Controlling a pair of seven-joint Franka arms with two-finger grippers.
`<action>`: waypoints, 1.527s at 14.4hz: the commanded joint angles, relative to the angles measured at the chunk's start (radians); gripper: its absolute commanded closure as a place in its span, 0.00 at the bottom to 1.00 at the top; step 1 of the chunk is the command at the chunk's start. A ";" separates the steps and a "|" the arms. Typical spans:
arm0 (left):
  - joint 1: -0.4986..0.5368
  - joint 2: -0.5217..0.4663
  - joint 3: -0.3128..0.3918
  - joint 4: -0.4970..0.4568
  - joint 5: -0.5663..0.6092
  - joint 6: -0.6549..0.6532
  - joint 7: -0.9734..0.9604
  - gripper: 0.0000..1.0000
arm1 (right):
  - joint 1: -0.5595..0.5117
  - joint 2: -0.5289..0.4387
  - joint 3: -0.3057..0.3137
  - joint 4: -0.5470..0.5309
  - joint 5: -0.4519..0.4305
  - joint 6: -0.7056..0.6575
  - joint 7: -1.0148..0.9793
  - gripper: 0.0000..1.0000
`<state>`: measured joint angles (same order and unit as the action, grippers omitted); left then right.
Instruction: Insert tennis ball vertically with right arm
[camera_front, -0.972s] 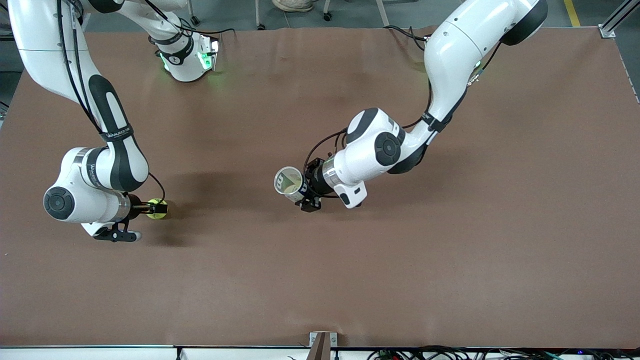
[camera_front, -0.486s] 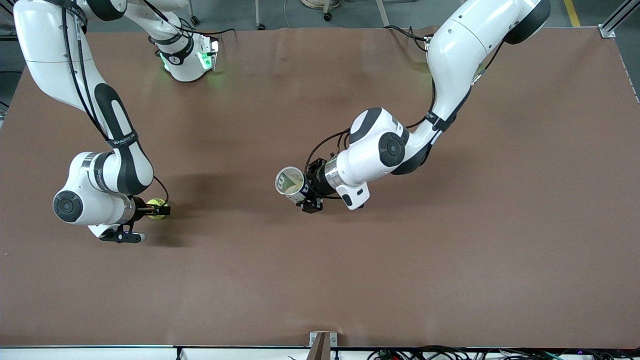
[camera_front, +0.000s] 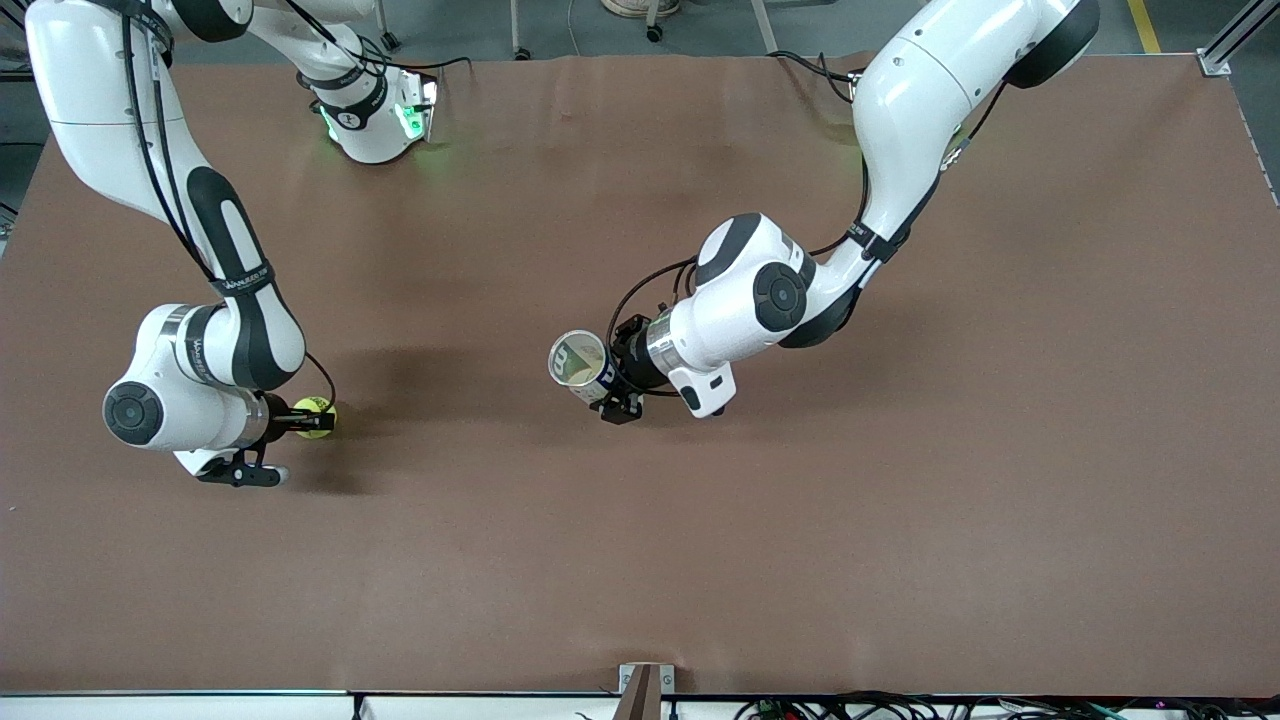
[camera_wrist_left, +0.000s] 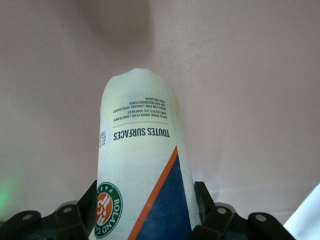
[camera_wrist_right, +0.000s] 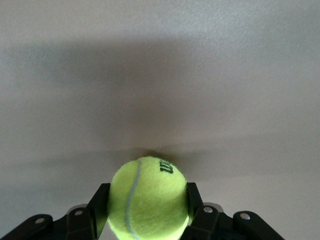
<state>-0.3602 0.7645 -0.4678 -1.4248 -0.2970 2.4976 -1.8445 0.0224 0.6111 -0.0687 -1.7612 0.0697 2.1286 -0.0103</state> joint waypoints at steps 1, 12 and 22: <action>-0.015 -0.011 0.000 -0.002 0.007 -0.011 0.008 0.22 | 0.011 -0.085 0.023 0.029 -0.021 -0.134 0.012 0.65; -0.020 -0.013 0.003 -0.002 0.033 -0.008 0.007 0.22 | 0.324 -0.237 0.026 0.235 0.243 -0.496 0.585 0.65; -0.003 -0.004 0.003 -0.002 0.022 -0.008 -0.016 0.22 | 0.430 -0.223 0.024 0.299 0.496 -0.322 0.906 0.65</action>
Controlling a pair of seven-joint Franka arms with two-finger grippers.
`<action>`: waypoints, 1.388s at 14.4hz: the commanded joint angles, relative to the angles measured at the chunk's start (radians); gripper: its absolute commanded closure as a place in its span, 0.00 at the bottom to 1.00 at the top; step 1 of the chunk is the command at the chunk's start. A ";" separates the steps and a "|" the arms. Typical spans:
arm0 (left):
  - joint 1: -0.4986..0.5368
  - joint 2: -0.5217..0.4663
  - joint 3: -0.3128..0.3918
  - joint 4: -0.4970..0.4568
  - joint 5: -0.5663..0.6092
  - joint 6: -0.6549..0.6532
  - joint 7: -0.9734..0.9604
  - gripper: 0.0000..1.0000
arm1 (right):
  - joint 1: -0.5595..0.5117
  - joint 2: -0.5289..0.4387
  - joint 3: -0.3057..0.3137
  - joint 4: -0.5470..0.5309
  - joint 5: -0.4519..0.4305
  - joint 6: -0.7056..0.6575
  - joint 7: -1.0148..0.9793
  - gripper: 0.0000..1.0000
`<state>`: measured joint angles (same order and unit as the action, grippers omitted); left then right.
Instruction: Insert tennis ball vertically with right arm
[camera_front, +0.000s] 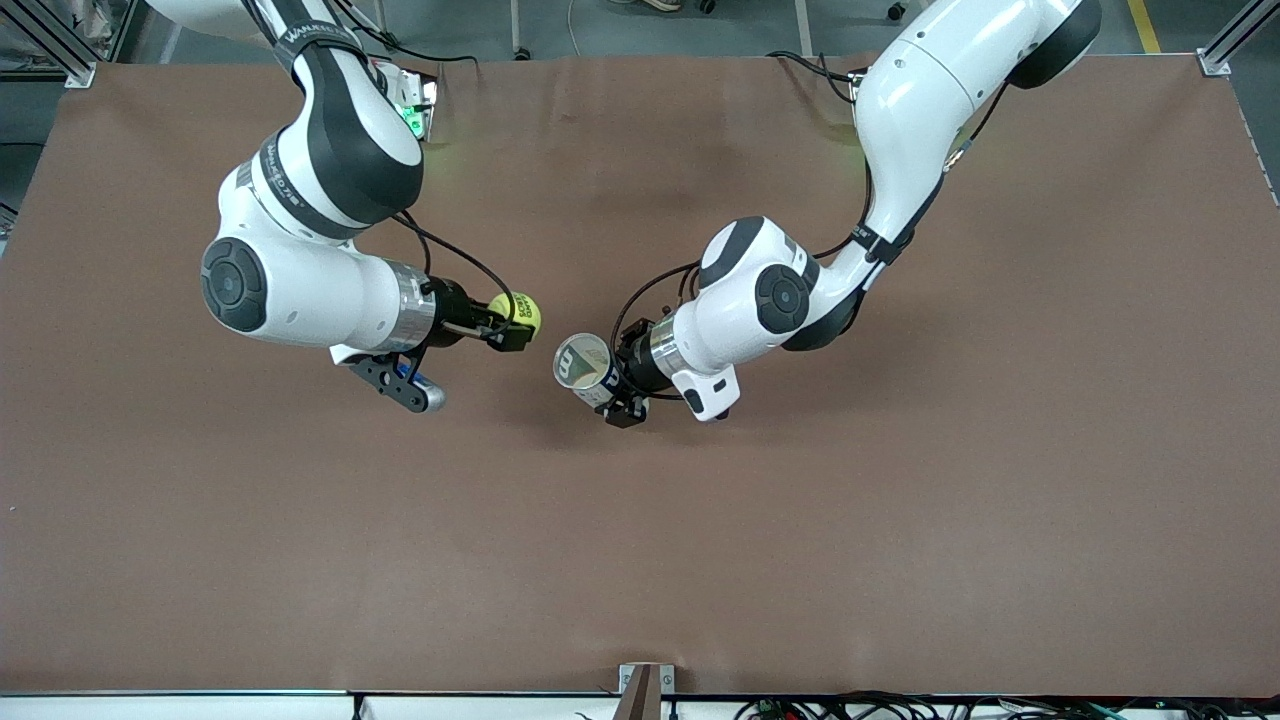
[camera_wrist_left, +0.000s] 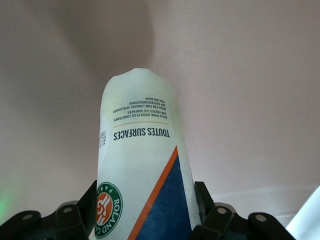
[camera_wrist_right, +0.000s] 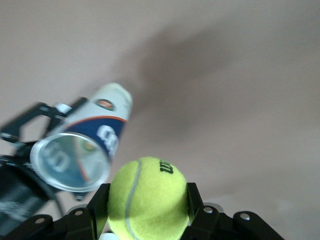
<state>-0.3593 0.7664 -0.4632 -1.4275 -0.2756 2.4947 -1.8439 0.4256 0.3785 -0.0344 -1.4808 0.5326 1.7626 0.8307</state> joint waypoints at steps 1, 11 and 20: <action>-0.003 -0.007 -0.002 0.001 0.003 -0.005 -0.029 0.22 | 0.041 0.016 -0.010 0.028 0.033 0.085 0.088 0.65; -0.009 -0.009 -0.005 0.002 0.003 -0.004 -0.048 0.21 | 0.087 0.083 -0.012 0.048 0.032 0.205 0.148 0.27; -0.006 -0.009 -0.005 0.004 0.003 -0.004 -0.038 0.18 | -0.026 -0.030 -0.025 0.054 -0.006 -0.033 0.063 0.00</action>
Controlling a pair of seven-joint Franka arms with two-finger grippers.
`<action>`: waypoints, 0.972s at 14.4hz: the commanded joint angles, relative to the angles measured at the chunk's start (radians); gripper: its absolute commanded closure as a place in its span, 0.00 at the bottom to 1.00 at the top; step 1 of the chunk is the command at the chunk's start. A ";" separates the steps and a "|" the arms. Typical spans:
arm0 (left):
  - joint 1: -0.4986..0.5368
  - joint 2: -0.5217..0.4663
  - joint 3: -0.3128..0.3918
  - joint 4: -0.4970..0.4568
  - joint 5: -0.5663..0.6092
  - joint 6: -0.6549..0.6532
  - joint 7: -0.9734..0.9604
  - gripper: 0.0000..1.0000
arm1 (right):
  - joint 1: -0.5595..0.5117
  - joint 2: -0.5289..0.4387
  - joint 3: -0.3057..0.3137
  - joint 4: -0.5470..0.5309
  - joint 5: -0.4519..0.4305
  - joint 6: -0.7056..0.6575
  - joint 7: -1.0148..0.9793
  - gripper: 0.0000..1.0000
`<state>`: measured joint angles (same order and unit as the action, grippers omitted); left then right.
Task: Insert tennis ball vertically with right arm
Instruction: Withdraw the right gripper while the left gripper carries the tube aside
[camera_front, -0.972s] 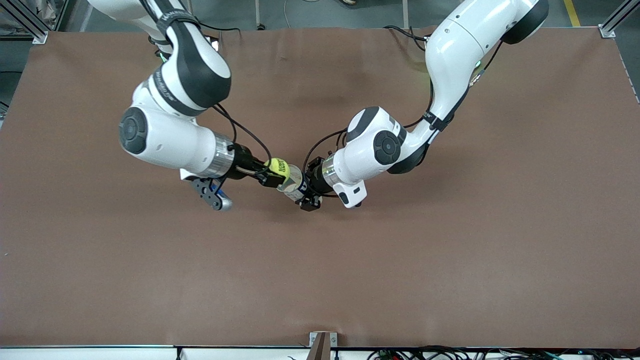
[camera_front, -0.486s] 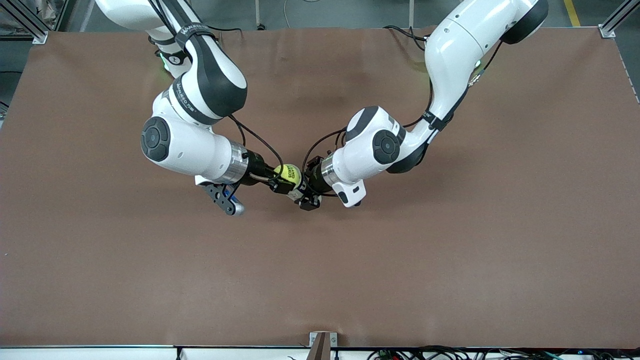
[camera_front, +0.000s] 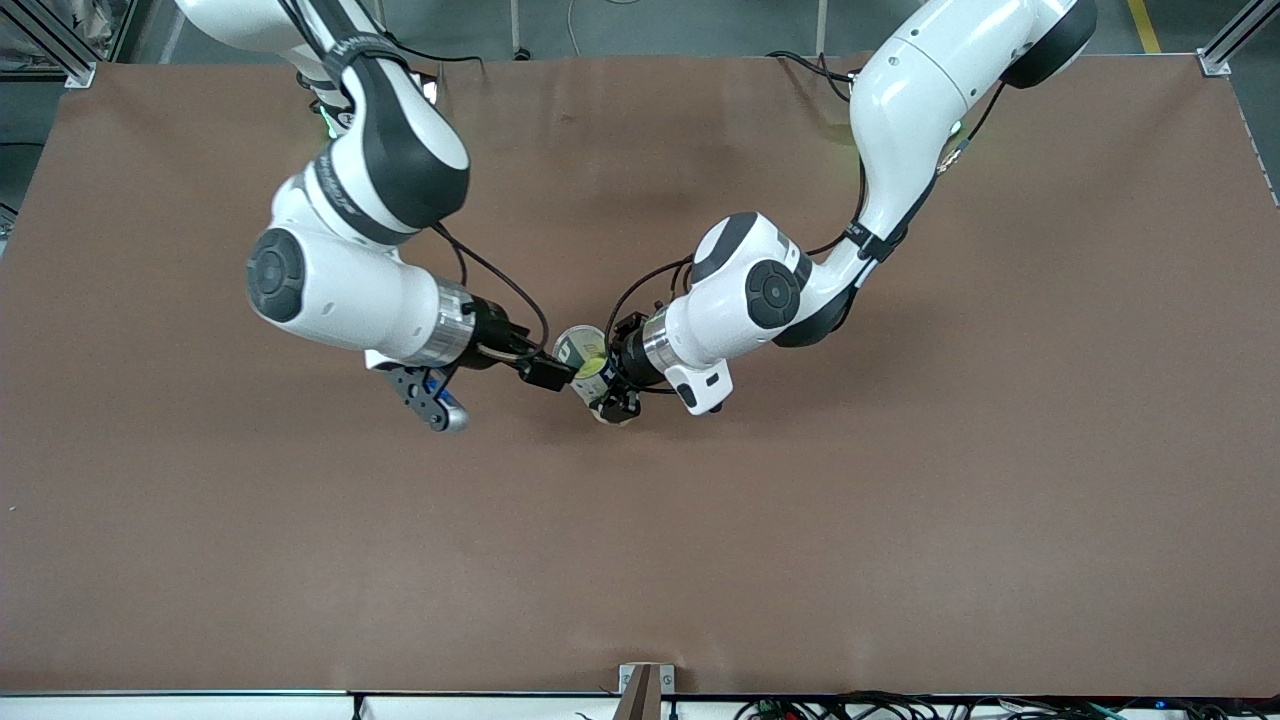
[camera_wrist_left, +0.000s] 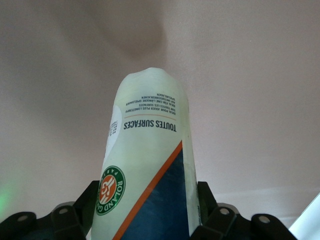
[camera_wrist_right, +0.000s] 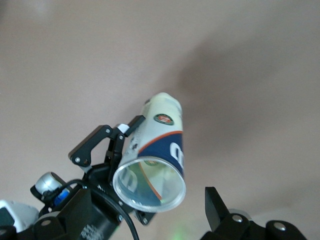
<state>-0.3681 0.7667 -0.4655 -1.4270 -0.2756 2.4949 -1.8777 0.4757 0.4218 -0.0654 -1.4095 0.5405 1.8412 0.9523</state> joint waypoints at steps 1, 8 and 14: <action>0.004 -0.009 -0.002 0.002 0.003 -0.004 -0.006 0.18 | -0.119 -0.095 0.004 -0.019 -0.019 -0.194 -0.128 0.00; 0.090 -0.013 -0.004 -0.006 0.010 -0.079 0.034 0.26 | -0.364 -0.308 0.003 -0.217 -0.193 -0.404 -0.541 0.00; 0.384 -0.055 -0.171 -0.105 0.001 -0.242 0.245 0.26 | -0.463 -0.461 0.003 -0.466 -0.345 -0.258 -0.821 0.00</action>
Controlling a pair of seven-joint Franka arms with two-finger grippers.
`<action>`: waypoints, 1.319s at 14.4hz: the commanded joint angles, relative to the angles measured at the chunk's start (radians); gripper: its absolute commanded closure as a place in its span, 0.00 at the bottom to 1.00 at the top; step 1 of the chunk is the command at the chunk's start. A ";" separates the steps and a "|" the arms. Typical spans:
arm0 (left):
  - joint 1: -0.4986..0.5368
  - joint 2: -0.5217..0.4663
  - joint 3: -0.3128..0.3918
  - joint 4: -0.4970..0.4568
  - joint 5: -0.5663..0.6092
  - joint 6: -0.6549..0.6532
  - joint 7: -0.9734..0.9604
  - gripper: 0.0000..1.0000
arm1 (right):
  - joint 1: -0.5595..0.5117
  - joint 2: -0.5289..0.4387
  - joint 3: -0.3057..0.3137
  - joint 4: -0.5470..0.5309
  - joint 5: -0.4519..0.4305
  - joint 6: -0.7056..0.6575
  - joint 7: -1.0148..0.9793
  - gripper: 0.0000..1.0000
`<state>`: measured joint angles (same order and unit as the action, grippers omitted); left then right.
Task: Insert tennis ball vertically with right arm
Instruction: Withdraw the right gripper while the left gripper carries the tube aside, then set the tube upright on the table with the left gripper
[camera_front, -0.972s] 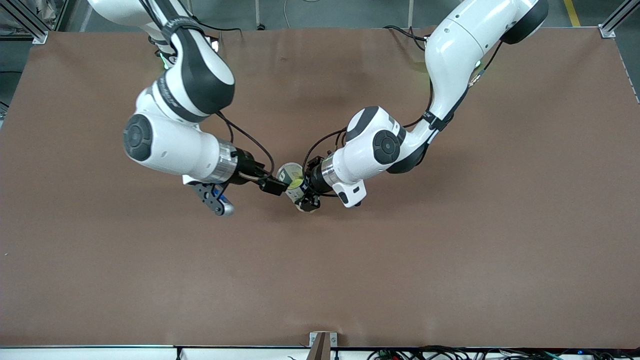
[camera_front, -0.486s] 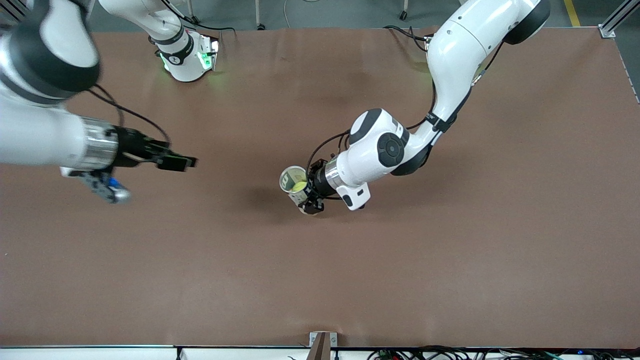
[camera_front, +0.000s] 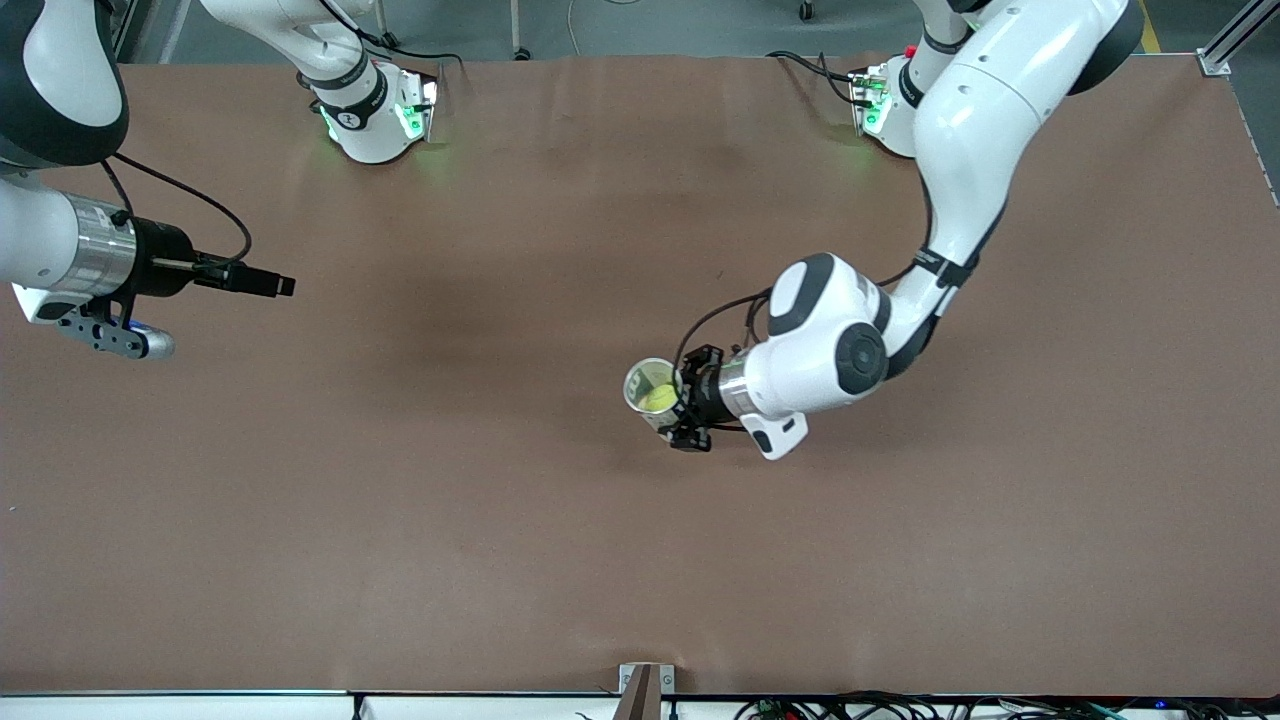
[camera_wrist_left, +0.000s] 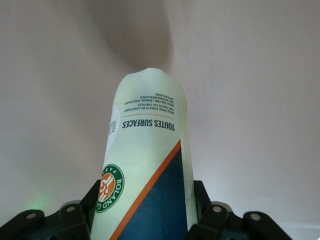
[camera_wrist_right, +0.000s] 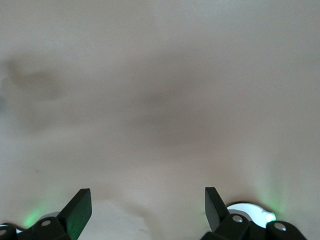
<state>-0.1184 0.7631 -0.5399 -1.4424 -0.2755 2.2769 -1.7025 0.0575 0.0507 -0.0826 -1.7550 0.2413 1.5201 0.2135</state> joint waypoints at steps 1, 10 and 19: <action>0.231 -0.073 -0.162 -0.140 0.001 -0.039 0.120 0.26 | -0.051 -0.107 0.020 -0.147 -0.084 0.087 -0.118 0.00; 0.582 -0.113 -0.278 -0.233 0.016 -0.295 0.418 0.26 | -0.061 -0.184 0.021 -0.089 -0.264 0.224 -0.299 0.00; 0.367 -0.077 -0.278 -0.228 -0.060 0.007 0.222 0.26 | -0.071 -0.114 0.021 0.153 -0.267 0.222 -0.290 0.00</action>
<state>0.2987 0.6926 -0.8199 -1.6626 -0.3009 2.2287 -1.4470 0.0100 -0.1112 -0.0769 -1.6667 -0.0073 1.7494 -0.0724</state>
